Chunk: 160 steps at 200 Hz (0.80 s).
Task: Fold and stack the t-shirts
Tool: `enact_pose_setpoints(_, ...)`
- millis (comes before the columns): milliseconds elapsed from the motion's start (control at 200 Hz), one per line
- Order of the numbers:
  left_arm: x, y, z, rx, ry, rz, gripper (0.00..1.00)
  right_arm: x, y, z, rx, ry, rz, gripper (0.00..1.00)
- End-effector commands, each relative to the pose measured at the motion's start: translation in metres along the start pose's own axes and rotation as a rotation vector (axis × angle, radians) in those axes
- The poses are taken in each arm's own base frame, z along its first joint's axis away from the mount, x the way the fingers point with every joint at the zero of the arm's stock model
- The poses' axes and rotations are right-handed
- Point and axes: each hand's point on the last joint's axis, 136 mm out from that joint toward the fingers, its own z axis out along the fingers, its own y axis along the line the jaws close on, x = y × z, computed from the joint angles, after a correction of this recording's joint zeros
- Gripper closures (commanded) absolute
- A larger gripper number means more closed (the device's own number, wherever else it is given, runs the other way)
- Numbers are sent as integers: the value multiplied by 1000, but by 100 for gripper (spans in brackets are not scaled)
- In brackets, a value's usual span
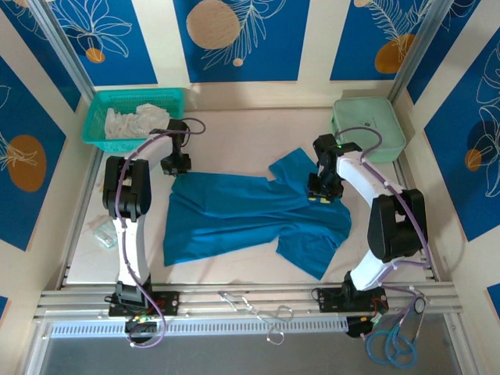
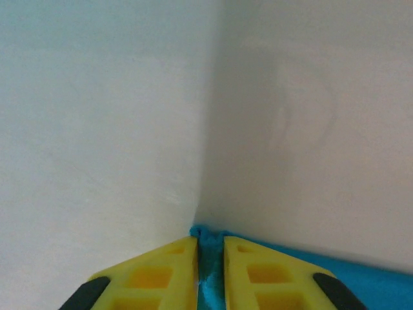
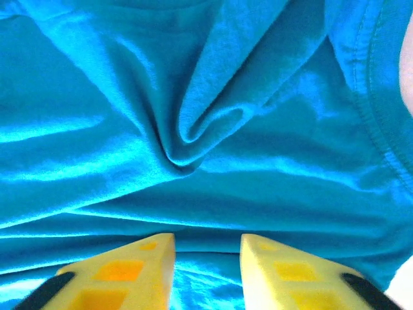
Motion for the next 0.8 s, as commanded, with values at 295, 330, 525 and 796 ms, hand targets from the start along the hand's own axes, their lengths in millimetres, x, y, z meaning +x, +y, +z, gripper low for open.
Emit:
enact_pose_setpoints(295, 19, -4, -23, 71, 21, -14, 100, -113, 24, -26, -75, -174, -111, 43)
enact_pose_setpoints(330, 18, -5, -28, 78, 12, -15, 100, -125, 26, -21, -68, -176, -121, 43)
enact_pose_setpoints(525, 12, -10, -47, 113, -23, -24, 100, -176, 34, 3, -59, -163, -163, 47)
enact_pose_setpoints(796, 8, -20, -63, 156, -41, -26, 100, -203, 42, 45, -64, -92, -206, 49)
